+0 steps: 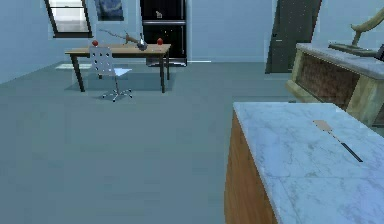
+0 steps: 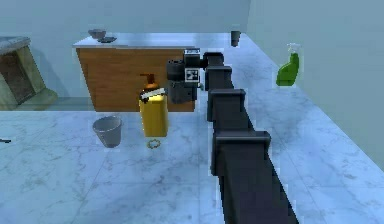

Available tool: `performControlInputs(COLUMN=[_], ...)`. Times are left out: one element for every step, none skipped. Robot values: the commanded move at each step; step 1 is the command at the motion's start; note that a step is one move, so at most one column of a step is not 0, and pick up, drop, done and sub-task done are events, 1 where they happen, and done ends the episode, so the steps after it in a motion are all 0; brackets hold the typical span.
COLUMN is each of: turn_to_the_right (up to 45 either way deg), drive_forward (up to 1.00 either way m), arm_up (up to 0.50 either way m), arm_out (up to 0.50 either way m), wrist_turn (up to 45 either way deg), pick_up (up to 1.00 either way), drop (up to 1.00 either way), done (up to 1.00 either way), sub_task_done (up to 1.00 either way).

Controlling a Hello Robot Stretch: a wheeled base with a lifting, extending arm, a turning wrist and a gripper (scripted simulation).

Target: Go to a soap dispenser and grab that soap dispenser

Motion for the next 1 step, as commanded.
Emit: performControlInputs(turn_to_the_right=[0.0], drive_forward=[0.0], arm_up=[0.0], arm_out=[0.0], wrist_turn=[0.0], pick_up=[0.0], drop=[0.0], done=[1.0], sub_task_done=[0.0])
